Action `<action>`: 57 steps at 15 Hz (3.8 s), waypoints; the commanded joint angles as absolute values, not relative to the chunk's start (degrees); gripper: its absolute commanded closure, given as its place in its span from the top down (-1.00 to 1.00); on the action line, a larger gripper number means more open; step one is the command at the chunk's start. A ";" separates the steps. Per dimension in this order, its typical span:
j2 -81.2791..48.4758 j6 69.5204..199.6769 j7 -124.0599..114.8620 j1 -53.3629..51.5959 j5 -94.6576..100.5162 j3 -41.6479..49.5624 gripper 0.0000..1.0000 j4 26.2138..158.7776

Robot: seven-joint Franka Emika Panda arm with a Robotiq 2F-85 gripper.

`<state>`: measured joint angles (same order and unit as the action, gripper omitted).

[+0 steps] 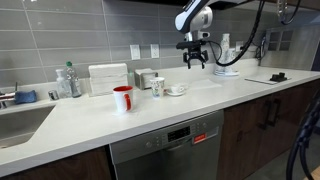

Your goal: Put the spoon in the right cup

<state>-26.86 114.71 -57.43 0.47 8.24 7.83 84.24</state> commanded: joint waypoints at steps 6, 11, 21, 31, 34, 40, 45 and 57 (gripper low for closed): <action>-28.88 113.56 -57.66 0.36 7.54 8.25 1.00 81.01; -39.58 109.45 -54.70 4.27 1.53 7.60 1.00 66.12; -59.95 107.13 -54.65 7.53 -1.96 8.33 1.00 41.70; -70.08 115.53 -58.10 5.68 2.07 10.79 1.00 31.24; -71.57 118.24 -58.37 4.98 3.81 11.88 0.81 30.19; -73.26 121.10 -58.31 3.84 6.51 13.48 0.24 29.38; -73.72 120.91 -57.79 3.43 7.16 14.00 -0.36 29.07; -69.47 116.96 -58.05 2.71 8.50 16.44 -0.93 30.28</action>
